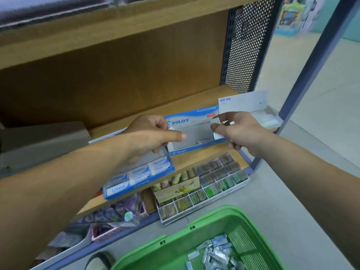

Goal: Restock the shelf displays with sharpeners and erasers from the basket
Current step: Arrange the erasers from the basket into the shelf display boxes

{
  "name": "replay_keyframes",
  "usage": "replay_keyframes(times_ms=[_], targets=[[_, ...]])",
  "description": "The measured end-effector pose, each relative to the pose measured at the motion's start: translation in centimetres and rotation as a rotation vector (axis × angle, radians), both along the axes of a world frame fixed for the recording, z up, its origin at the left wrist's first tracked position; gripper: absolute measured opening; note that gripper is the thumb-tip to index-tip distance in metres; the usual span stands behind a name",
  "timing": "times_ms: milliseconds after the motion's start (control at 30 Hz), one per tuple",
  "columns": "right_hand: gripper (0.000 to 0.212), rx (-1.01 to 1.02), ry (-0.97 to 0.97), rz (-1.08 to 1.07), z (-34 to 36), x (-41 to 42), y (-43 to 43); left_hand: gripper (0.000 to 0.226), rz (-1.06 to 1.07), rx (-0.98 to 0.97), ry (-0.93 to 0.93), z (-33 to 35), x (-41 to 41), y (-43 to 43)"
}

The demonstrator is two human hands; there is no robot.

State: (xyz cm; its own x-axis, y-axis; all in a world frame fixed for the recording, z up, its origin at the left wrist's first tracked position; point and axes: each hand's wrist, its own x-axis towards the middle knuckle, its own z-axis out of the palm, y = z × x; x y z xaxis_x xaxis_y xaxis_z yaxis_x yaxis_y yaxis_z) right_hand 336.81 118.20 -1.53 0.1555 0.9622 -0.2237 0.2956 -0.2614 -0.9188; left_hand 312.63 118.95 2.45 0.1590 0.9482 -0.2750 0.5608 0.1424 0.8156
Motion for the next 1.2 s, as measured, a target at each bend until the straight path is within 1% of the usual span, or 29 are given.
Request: replay_keyframes(times_ms=[67, 167, 300, 367, 500, 600, 700, 767, 800, 867, 900, 1000, 1100, 1200], targets=[[0.031, 0.013, 0.001, 0.011, -0.5, 1.1, 0.4, 0.041, -0.02, -0.024, 0.002, 0.0, 1.2, 1.0], [0.031, 0.031, 0.092, 0.01, -1.5, 1.4, 1.0, 0.037, -0.065, -0.029, 0.025, -0.8, 2.8, 2.2], [0.028, 0.03, 0.154, -0.008, -2.7, 1.0, 1.8, 0.024, -0.103, 0.027, 0.047, -2.6, 3.6, 3.4], [0.025, 0.03, 0.168, -0.014, -3.1, 1.1, 2.1, 0.022, -0.101, 0.06, 0.028, -3.5, 3.4, 4.0], [0.021, 0.044, 0.2, -0.03, -3.5, 1.3, 2.5, 0.038, -0.106, 0.089, -0.061, -4.4, 3.1, 4.6], [0.02, 0.05, 0.202, -0.021, -3.5, 1.3, 2.6, 0.044, -0.117, 0.098, -0.023, -4.6, 3.5, 4.8], [0.027, 0.04, 0.201, -0.029, -3.6, 1.3, 2.6, 0.044, -0.147, 0.06, 0.022, -5.3, 3.6, 5.2], [0.026, 0.035, 0.206, -0.034, -3.6, 1.3, 2.5, 0.038, -0.182, 0.035, 0.062, -5.6, 3.9, 5.2], [0.025, 0.035, 0.204, -0.032, -3.5, 1.3, 2.5, 0.031, -0.188, 0.046, 0.072, -5.6, 4.0, 5.1], [0.024, 0.034, 0.188, -0.017, -3.4, 1.4, 2.3, 0.017, -0.156, 0.1, 0.089, -5.3, 4.3, 5.1], [0.024, 0.031, 0.17, -0.008, -3.3, 1.5, 2.2, 0.014, -0.125, 0.118, 0.094, -5.2, 4.3, 5.1], [0.023, 0.032, 0.109, -0.01, -3.2, 2.0, 2.0, 0.017, -0.087, 0.124, 0.127, -4.9, 4.4, 5.0], [0.024, 0.046, 0.095, -0.047, -3.1, 2.2, 1.8, 0.021, -0.107, 0.05, 0.166, -5.1, 4.8, 4.5], [0.022, 0.053, 0.084, -0.06, -3.2, 2.3, 1.5, 0.015, -0.117, 0.039, 0.202, -5.3, 4.8, 4.6]])
